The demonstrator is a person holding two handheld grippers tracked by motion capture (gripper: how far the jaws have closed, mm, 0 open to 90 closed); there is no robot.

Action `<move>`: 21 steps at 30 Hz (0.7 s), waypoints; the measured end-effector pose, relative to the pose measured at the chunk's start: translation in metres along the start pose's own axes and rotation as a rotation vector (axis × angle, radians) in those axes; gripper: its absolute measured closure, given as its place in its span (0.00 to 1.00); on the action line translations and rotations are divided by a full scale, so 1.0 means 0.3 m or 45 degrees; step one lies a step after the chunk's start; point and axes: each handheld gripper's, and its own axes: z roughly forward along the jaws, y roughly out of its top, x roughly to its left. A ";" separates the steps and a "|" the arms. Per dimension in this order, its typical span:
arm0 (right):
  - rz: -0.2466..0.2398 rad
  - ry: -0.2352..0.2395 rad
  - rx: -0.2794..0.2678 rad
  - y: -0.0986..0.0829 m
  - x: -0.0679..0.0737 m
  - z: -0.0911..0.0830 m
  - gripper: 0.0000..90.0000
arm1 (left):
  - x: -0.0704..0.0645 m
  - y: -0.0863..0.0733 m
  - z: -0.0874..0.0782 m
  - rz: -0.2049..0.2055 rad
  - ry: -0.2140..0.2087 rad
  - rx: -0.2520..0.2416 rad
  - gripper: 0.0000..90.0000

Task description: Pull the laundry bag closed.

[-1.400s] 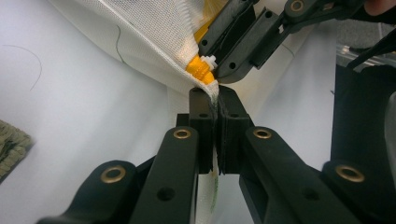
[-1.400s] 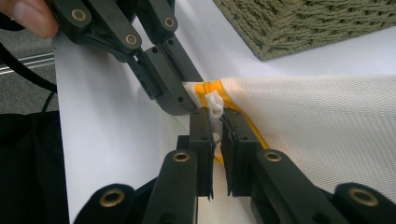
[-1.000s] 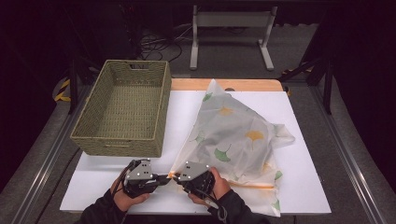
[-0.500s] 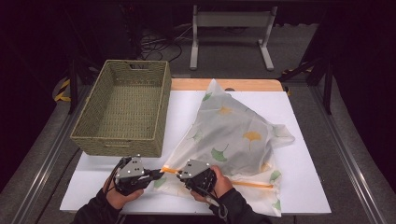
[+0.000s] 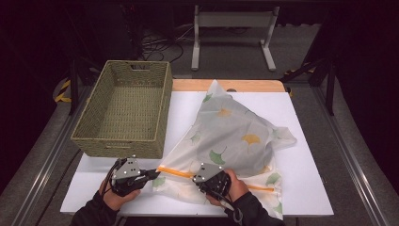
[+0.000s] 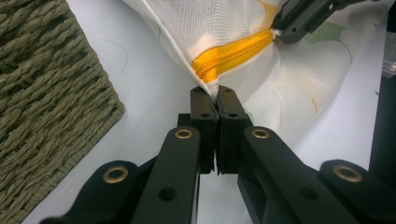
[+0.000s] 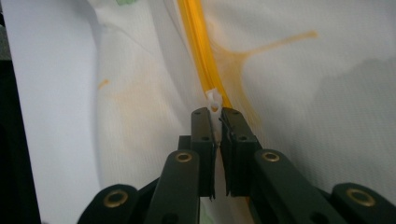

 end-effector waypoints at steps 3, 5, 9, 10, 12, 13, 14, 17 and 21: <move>0.012 -0.016 0.008 -0.025 -0.016 -0.020 0.94 | 0.002 -0.003 0.001 -0.007 -0.001 -0.001 0.97; 0.020 -0.025 0.015 -0.041 -0.022 -0.037 0.94 | 0.006 -0.002 0.001 -0.015 -0.005 -0.003 0.97; 0.035 -0.039 0.020 -0.066 -0.031 -0.060 0.94 | 0.009 -0.004 0.000 -0.029 -0.006 -0.008 0.97; 0.043 -0.045 0.027 -0.076 -0.033 -0.069 0.94 | 0.011 -0.004 -0.001 -0.025 -0.004 -0.009 0.97; 0.051 -0.048 0.034 -0.096 -0.039 -0.084 0.94 | 0.014 -0.004 -0.002 -0.029 -0.004 -0.012 0.97; 0.053 -0.052 0.038 -0.101 -0.040 -0.090 0.94 | 0.016 -0.005 -0.004 -0.033 -0.003 -0.010 0.97; 0.061 -0.052 0.034 -0.111 -0.044 -0.097 0.94 | 0.019 -0.006 -0.005 -0.034 -0.005 -0.008 0.97; 0.087 -0.065 0.043 -0.137 -0.059 -0.118 0.94 | 0.026 -0.009 -0.011 -0.042 0.005 -0.008 0.97; 0.115 -0.079 0.045 -0.163 -0.074 -0.140 0.94 | 0.049 -0.023 -0.028 -0.074 0.026 -0.015 0.97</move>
